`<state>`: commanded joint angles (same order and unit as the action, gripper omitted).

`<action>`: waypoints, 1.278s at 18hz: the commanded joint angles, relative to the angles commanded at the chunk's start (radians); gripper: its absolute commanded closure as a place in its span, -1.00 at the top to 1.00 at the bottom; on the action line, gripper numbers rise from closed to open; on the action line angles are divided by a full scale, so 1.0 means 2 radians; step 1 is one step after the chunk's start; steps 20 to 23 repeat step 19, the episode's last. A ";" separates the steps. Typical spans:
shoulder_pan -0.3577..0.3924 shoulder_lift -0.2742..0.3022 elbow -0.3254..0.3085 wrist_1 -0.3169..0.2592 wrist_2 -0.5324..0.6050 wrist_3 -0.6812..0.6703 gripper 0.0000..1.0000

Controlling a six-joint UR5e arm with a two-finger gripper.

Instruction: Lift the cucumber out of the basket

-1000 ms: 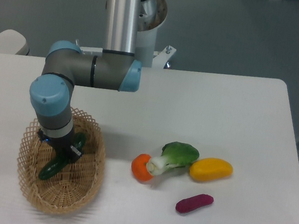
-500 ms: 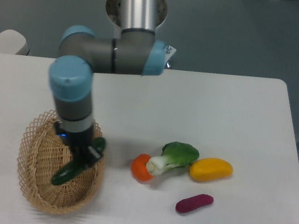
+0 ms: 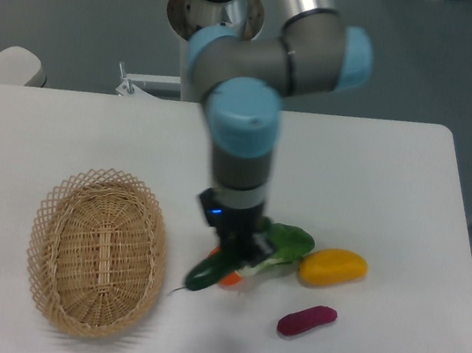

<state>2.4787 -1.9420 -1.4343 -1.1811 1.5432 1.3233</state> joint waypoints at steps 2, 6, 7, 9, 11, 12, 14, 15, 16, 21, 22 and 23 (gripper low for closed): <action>0.014 0.000 0.000 -0.002 -0.001 0.037 -0.59; 0.027 -0.002 0.001 -0.002 -0.005 0.078 -0.59; 0.030 -0.004 0.002 -0.002 -0.006 0.085 -0.59; 0.032 -0.008 0.008 -0.002 -0.006 0.102 -0.59; 0.035 -0.011 0.010 -0.002 -0.006 0.105 -0.59; 0.035 -0.011 0.010 -0.002 -0.006 0.105 -0.59; 0.041 -0.012 0.010 -0.002 -0.006 0.112 -0.59; 0.042 -0.011 0.010 -0.002 -0.006 0.115 -0.59; 0.042 -0.011 0.010 -0.002 -0.006 0.116 -0.59; 0.042 -0.011 0.008 -0.002 -0.005 0.116 -0.59; 0.042 -0.011 0.008 -0.002 -0.005 0.116 -0.59; 0.042 -0.011 0.008 -0.002 -0.005 0.116 -0.59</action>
